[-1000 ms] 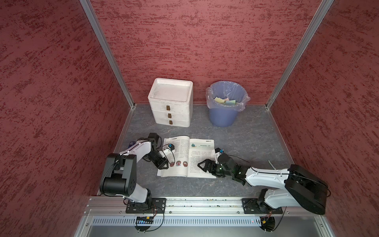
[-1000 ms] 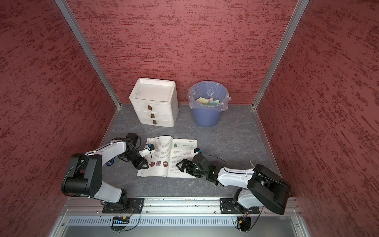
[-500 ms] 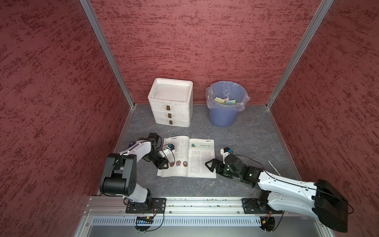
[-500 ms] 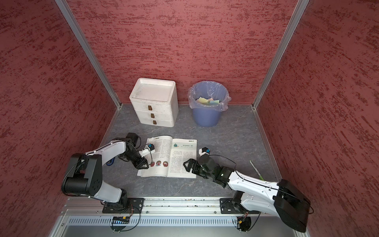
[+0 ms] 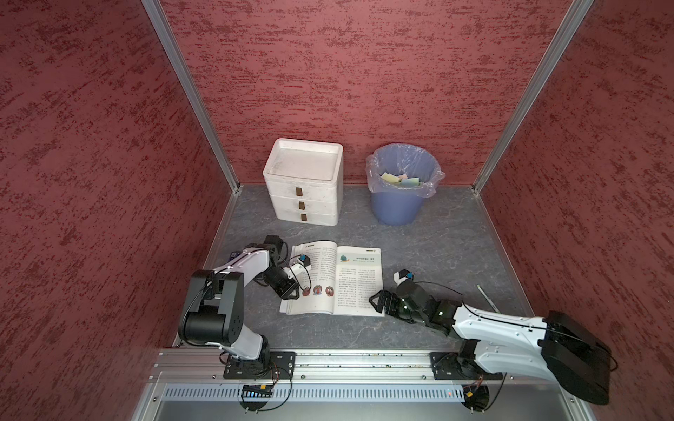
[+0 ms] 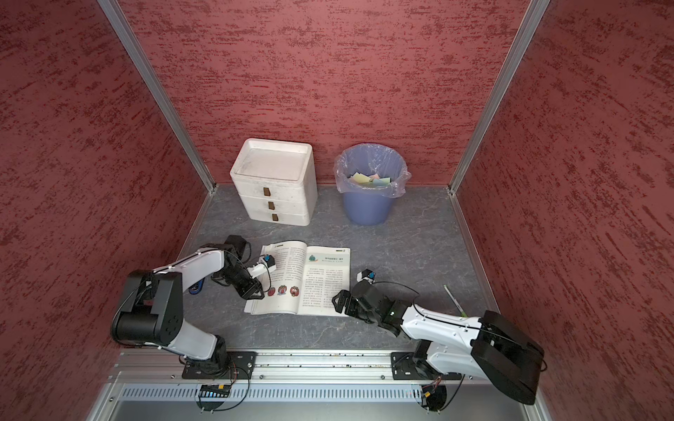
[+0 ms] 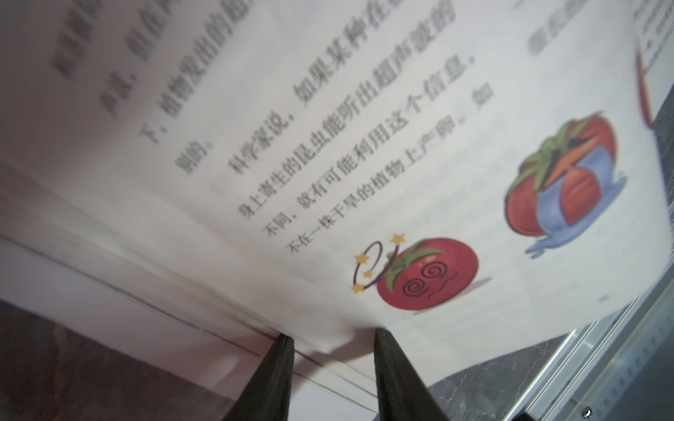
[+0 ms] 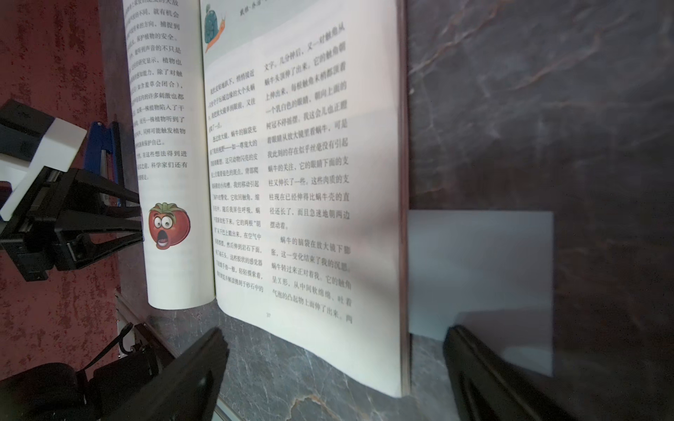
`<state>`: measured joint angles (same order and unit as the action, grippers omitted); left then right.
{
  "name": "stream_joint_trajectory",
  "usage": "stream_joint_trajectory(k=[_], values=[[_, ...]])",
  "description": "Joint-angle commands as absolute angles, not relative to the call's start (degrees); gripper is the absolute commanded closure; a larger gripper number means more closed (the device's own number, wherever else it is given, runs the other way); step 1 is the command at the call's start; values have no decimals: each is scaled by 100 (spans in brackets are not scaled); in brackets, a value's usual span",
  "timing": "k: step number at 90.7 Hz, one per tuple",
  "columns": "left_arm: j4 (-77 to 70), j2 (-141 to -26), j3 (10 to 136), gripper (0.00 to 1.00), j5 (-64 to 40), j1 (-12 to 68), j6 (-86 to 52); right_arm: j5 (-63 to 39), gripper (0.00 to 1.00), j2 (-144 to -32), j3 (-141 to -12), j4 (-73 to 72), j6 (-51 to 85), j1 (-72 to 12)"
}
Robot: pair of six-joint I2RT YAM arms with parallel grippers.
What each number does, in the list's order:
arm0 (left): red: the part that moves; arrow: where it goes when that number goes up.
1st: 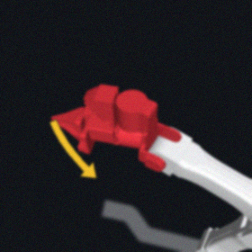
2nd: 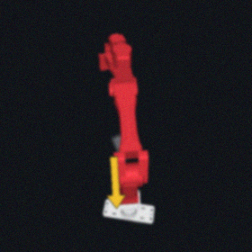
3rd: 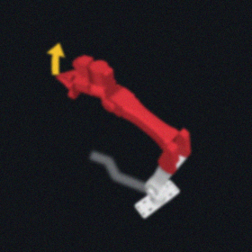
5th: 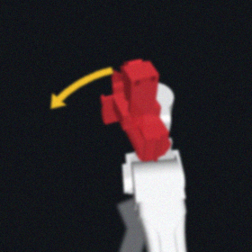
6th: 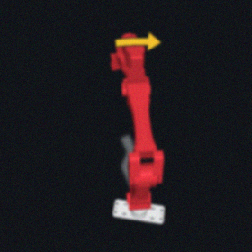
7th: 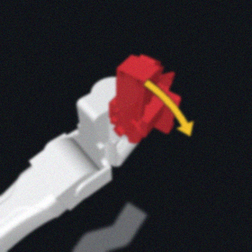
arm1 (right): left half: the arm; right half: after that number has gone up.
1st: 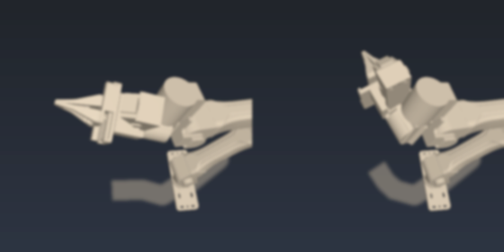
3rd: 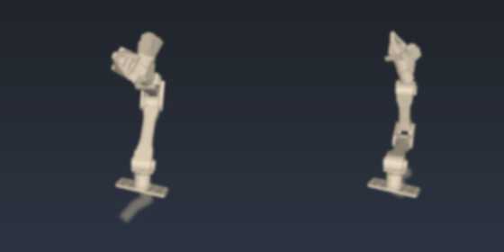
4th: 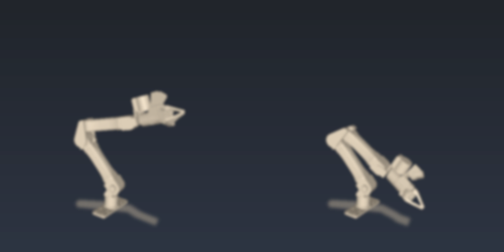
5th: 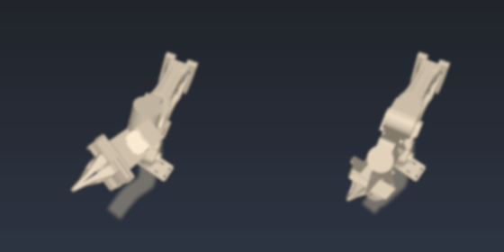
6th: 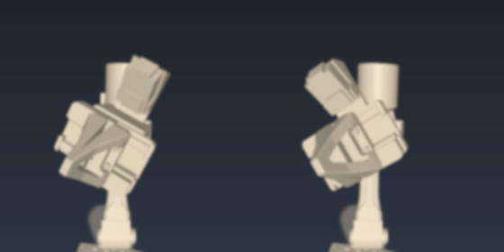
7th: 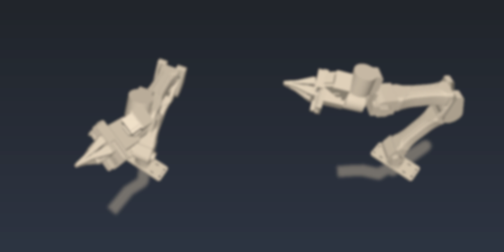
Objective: Peel off the used sticky note
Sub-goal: Turn the page of the book at the center of the board.
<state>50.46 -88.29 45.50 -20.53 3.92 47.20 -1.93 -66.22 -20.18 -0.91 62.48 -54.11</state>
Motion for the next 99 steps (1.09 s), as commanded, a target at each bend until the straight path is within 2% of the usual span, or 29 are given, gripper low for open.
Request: stream_joint_trajectory(k=[1,17,29,50,99], values=[[4957,-9057,4485,62,-2110,458,4775,-368,3,-6596,-2102,-125,6115,-5383],[4935,-9038,4461,62,-2062,457,4777,-320,3,-6336,-2309,214,5967,-5387],[4932,-9033,4433,63,-2054,453,4793,-242,2,-6564,-2408,183,5849,-5379],[4960,-9039,4463,65,-2057,465,4790,-313,2,-7107,-2445,-192,5868,-5379],[4955,-9101,4463,67,-2052,503,4782,-705,2,-7336,-2325,-1162,6007,-5388]])
